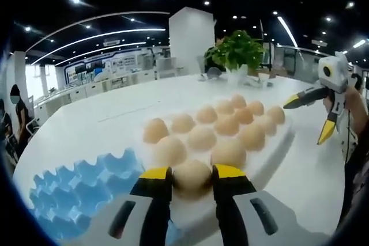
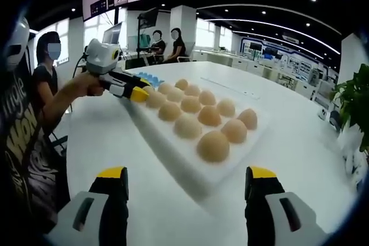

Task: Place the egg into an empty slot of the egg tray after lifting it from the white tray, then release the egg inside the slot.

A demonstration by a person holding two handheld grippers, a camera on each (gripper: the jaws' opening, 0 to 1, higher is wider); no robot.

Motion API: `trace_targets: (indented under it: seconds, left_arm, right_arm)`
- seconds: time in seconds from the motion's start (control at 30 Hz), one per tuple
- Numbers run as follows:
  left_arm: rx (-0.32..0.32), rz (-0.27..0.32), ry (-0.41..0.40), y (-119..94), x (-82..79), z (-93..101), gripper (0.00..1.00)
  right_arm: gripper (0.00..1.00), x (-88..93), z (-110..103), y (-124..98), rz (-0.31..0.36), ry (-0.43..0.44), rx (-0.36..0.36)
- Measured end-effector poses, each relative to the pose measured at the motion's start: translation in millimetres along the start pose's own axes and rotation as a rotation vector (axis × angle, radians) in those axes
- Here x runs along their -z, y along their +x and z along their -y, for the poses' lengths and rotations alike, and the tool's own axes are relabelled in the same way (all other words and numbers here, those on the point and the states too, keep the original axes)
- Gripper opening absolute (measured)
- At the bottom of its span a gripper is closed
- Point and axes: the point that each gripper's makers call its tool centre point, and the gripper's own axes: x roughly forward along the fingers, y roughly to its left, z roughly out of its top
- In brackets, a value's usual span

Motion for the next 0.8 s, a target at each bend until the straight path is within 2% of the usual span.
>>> trace_targets:
  seconds: [0.33,0.4,0.57,0.8]
  left_arm:
    - [-0.014,0.002,-0.016,-2,1.4,-12.0,0.27]
    - [-0.009,0.031,-0.017,-6,-4.8,-12.5,0.27]
    - [-0.015,0.055,-0.023,-13,-12.3,-14.2,0.27]
    - [-0.022,0.059,-0.019,-20,-13.8,-18.8,0.27]
  right_arm:
    - [0.86,0.8,0,1,-0.005,-0.002,0.000]
    - [0.86,0.1,0,2,-0.003,0.001,-0.002]
    - [0.86,0.2,-1,3,-0.006,-0.004,-0.004]
    - [0.86,0.1,-3,4,-0.004,0.003,-0.008]
